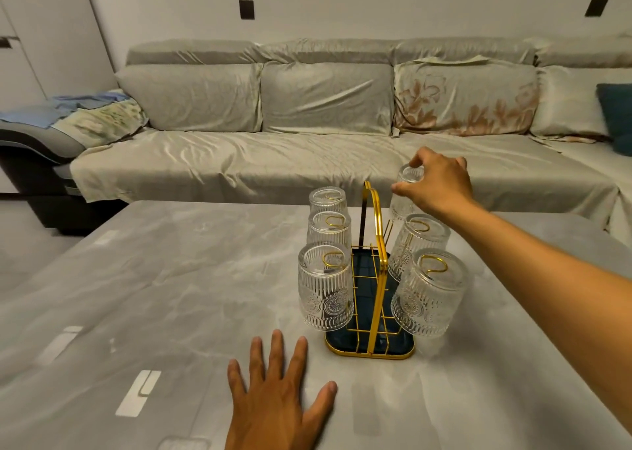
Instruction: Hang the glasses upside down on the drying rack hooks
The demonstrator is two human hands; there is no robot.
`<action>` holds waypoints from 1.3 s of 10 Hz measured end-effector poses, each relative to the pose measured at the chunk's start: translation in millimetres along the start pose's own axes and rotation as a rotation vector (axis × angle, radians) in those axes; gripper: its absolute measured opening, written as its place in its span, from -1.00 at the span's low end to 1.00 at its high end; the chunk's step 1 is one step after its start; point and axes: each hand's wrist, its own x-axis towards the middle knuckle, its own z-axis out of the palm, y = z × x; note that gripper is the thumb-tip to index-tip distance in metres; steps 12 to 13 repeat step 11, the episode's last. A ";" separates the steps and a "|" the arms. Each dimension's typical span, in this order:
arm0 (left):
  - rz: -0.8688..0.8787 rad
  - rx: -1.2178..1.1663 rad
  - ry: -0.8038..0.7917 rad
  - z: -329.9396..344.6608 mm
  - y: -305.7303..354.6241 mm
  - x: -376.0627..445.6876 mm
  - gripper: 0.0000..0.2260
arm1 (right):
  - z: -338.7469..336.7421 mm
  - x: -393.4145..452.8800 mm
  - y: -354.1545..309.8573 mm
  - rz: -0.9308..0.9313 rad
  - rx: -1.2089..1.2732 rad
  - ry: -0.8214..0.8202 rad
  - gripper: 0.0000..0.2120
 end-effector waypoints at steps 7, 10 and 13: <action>-0.002 0.043 -0.036 1.1 1.0 6.7 -0.16 | 34.6 15.3 5.0 0.232 -0.086 -0.279 -0.58; 0.004 -0.050 -0.034 0.5 -2.9 4.0 -0.19 | -21.5 -28.3 10.7 0.144 0.067 -0.169 -0.54; 0.029 -0.212 -0.035 -13.1 -6.1 -3.4 -0.27 | -63.0 -62.1 16.4 0.140 0.147 -0.076 -0.63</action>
